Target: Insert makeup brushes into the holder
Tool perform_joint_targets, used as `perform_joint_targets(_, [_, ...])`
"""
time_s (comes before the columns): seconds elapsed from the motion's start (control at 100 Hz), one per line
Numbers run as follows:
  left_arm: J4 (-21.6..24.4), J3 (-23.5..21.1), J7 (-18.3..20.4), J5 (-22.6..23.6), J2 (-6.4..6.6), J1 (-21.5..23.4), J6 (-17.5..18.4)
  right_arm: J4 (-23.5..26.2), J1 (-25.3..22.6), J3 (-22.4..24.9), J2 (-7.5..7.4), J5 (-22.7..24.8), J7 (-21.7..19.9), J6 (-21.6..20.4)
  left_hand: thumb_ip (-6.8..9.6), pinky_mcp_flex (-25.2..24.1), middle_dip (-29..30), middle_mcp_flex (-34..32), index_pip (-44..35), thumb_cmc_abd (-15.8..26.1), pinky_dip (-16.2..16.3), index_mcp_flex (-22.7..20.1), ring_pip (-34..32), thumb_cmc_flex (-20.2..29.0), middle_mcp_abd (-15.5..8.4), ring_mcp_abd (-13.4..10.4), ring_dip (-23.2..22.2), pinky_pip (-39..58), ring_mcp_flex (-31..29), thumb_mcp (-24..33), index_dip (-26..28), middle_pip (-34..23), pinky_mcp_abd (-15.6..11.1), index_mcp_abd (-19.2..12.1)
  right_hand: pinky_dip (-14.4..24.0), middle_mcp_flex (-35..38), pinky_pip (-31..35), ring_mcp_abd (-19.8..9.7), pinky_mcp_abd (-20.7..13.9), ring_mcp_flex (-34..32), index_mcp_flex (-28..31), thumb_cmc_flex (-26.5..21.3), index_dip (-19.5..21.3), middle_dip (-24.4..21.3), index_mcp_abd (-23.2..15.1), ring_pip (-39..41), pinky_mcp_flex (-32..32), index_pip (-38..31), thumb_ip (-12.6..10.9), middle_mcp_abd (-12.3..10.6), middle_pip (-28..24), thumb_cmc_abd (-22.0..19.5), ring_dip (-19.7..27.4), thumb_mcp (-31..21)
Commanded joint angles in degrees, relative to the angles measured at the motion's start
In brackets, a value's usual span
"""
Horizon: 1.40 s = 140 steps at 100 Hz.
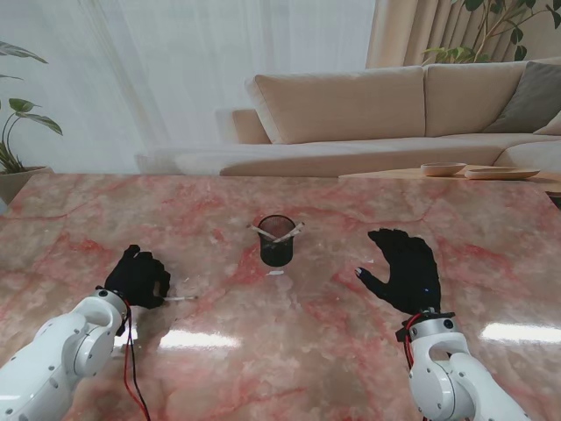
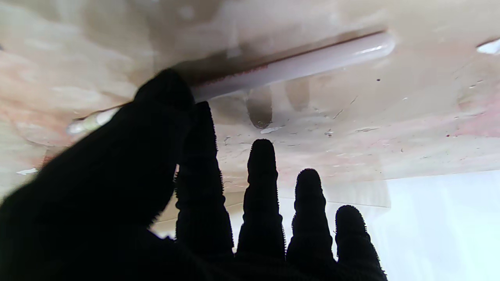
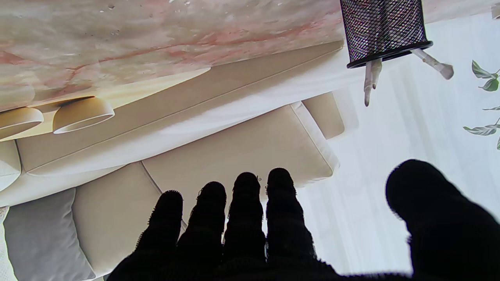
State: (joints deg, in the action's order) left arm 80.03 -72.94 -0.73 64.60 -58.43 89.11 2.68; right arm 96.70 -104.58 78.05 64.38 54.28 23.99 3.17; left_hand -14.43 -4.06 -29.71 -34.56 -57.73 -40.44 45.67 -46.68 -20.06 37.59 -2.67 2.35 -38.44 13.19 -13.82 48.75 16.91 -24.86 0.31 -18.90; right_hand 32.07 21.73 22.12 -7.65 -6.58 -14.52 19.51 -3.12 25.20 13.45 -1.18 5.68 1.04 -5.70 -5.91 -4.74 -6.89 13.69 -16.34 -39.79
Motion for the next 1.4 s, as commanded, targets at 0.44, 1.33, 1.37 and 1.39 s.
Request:
perform_joint_targets(0.44, [-1.55, 3.11, 5.12, 0.98, 0.45, 0.53, -1.42, 0.1, -0.64, 0.73, 0.43, -1.51, -0.02, -0.15, 4.49, -0.51, -3.68, -2.15, 2.17, 2.25, -0.01, -4.28, -0.09, 1.76, -0.53, 0.73, -0.18, -0.47, -0.15, 8.9, 13.58, -1.7, -1.13, 3.02, 1.69, 1.65, 0.53, 0.44, 0.35, -0.13, 0.52, -0.01, 0.95, 1.62, -0.53, 1.0, 1.01, -0.31, 1.2, 0.02, -1.81, 0.61, -1.66, -1.42])
perform_joint_targets(1.33, [-1.91, 2.98, 4.46, -2.24, 0.09, 0.83, 0.18, 0.74, -0.35, 0.16, 0.47, -1.45, 0.18, -0.22, -1.72, 0.17, -22.73, -5.03, 6.31, 11.15, -3.74, 1.14, -1.48, 5.79, -0.57, 0.13, -2.22, -1.41, 0.91, 4.37, 41.33, -2.37, -3.0, 1.38, 1.98, 2.49, 0.69, 0.53, 0.47, -0.12, 0.23, -0.04, 0.95, 2.61, 0.05, 1.62, 1.14, -0.3, 1.58, -0.17, -2.83, 0.62, -2.46, -2.21])
perform_joint_targets(1.37, [-1.6, 2.54, 4.64, -2.82, 0.03, 1.07, 0.34, 0.68, -0.3, 0.11, 0.47, -1.46, 0.22, -0.22, -1.7, 0.11, -22.75, -4.97, 6.51, 11.17, -3.65, 1.31, -1.41, 5.73, -1.0, -0.02, -2.17, -1.38, 0.96, 4.4, 40.88, -2.22, -2.99, 1.15, 2.0, 2.48, 0.7, 0.57, 0.5, -0.15, 0.25, -0.08, 0.96, 2.64, 0.03, 1.65, 1.12, -0.31, 1.6, -0.14, -2.85, 0.61, -2.48, -2.24])
perform_joint_targets(1.39, [-1.59, 2.31, 4.54, -3.26, -0.05, 1.18, 0.54, 0.66, -0.27, 0.09, 0.47, -1.45, 0.23, -0.21, -1.65, 0.12, -22.84, -5.12, 6.46, 11.01, -3.63, 1.19, -1.46, 5.84, -1.09, -0.02, -2.18, -1.37, 0.81, 4.38, 40.7, -2.29, -2.99, 1.1, 2.01, 2.51, 0.71, 0.49, 0.51, -0.18, 0.25, -0.11, 0.96, 2.65, 0.05, 1.67, 1.11, -0.31, 1.61, -0.14, -2.86, 0.62, -2.49, -2.26])
